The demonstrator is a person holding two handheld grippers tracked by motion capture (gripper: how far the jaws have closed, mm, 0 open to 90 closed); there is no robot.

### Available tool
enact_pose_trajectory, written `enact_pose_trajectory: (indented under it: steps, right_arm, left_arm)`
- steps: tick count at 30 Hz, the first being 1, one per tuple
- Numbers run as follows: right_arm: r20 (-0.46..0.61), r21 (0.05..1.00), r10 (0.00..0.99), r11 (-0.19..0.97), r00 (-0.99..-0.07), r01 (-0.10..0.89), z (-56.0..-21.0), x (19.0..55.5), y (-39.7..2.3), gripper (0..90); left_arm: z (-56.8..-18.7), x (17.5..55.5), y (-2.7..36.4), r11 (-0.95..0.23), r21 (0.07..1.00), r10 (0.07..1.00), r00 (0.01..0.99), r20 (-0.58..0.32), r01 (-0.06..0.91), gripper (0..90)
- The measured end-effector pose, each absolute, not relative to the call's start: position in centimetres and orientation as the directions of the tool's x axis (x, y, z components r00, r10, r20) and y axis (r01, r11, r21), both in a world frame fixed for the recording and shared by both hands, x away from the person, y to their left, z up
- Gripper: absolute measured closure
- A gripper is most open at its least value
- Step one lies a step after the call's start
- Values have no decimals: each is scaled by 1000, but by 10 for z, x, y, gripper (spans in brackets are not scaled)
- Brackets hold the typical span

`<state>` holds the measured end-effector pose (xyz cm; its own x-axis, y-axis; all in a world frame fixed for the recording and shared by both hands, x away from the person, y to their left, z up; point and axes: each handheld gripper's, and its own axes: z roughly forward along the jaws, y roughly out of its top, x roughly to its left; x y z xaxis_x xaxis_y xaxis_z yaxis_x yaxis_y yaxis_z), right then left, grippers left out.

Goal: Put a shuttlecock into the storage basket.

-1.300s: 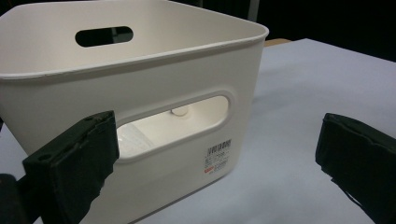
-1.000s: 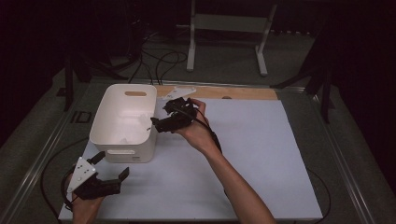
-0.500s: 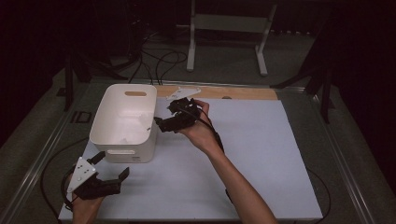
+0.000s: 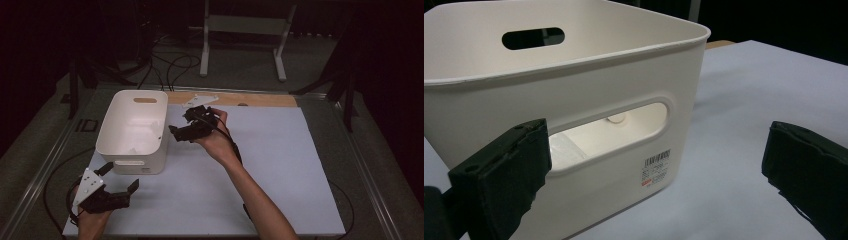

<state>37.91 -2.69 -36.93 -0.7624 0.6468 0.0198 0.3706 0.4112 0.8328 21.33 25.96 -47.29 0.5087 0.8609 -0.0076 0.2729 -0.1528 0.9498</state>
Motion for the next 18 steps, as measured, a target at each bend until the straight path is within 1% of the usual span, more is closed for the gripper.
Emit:
enact_pose_trajectory:
  steps: [18]
  right_arm:
    - [18, 833, 661, 405, -750, 377, -374, 380, -37, 135]
  left_arm:
    - [-473, 213, 260, -150, 951, 861, 508, -9, 271, 0]
